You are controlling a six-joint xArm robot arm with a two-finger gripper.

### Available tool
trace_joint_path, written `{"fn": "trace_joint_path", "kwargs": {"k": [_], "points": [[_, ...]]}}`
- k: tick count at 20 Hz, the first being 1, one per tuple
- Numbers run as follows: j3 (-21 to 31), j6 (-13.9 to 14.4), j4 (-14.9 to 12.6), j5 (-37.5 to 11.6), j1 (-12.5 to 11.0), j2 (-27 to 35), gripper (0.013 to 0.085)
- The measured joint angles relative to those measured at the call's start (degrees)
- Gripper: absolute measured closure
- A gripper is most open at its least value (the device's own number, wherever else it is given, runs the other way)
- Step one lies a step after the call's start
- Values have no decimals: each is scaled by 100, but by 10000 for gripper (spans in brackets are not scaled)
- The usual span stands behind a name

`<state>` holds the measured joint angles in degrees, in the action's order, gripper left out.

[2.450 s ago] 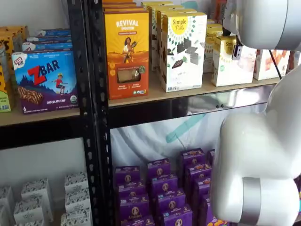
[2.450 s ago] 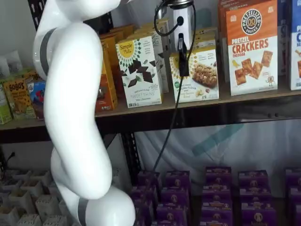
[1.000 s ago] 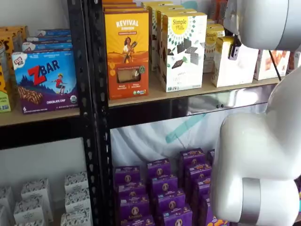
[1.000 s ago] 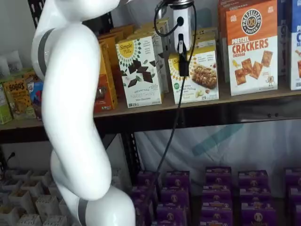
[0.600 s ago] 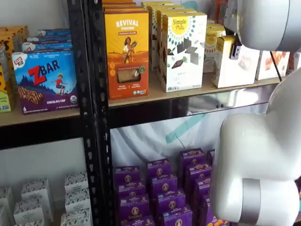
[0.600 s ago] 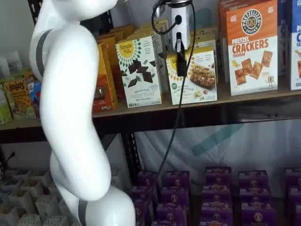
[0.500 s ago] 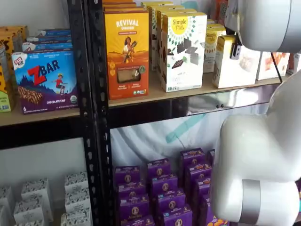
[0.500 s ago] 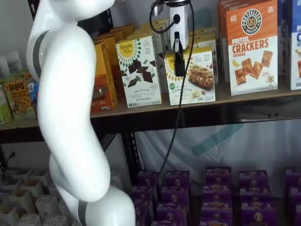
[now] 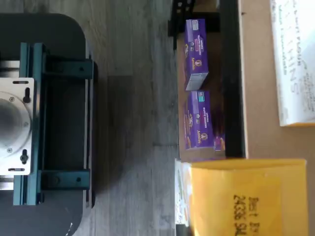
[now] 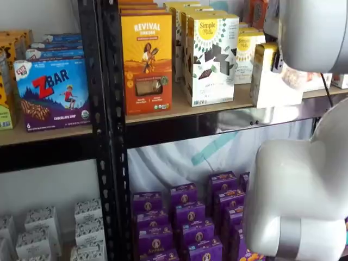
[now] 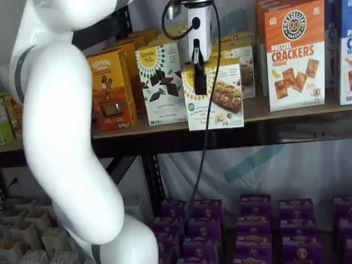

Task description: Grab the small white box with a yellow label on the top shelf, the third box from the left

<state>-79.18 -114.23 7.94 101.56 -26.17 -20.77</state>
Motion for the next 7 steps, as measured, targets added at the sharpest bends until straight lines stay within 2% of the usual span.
{"fn": "trace_joint_path", "kwargs": {"k": [7], "points": [[438,-42,-8,140,-51,-512,650]]}}
